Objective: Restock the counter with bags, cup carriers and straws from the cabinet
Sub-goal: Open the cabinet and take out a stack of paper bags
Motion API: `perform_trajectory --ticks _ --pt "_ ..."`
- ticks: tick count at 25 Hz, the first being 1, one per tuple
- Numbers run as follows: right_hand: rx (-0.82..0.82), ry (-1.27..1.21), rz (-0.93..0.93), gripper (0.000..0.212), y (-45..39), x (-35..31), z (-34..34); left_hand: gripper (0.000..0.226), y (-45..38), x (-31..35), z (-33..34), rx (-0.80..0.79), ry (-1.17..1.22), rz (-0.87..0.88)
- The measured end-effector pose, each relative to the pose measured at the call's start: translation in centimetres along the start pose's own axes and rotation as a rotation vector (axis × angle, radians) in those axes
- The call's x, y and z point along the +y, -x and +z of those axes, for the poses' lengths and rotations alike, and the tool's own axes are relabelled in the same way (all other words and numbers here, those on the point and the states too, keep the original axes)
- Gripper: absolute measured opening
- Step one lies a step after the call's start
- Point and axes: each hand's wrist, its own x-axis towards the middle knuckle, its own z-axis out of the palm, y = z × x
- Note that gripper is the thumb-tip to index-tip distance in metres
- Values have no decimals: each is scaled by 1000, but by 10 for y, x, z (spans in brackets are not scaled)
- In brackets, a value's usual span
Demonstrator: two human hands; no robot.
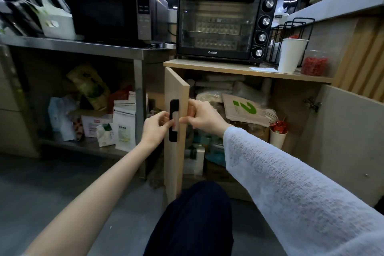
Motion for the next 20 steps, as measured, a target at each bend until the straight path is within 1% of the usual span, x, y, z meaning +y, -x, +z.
perform_trajectory --ticks 2,5,7,11,16,20 --pt "5 114 -14 36 -9 -21 16 8 2 -12 -20 41 -33 -22" --pt "6 225 -43 40 -24 -49 40 11 3 -26 -47 89 -95 -48" --pt "7 222 -44 42 -34 -64 55 15 1 -31 -60 124 -127 -62" --pt "-8 169 -25 33 -48 -84 78 24 -5 -46 -80 167 -180 -92" --pt "54 99 -31 31 -67 -93 108 20 -13 -61 -92 195 -167 -148" --pt "83 100 -37 38 -71 -95 118 15 -13 -64 -95 192 -148 -163"
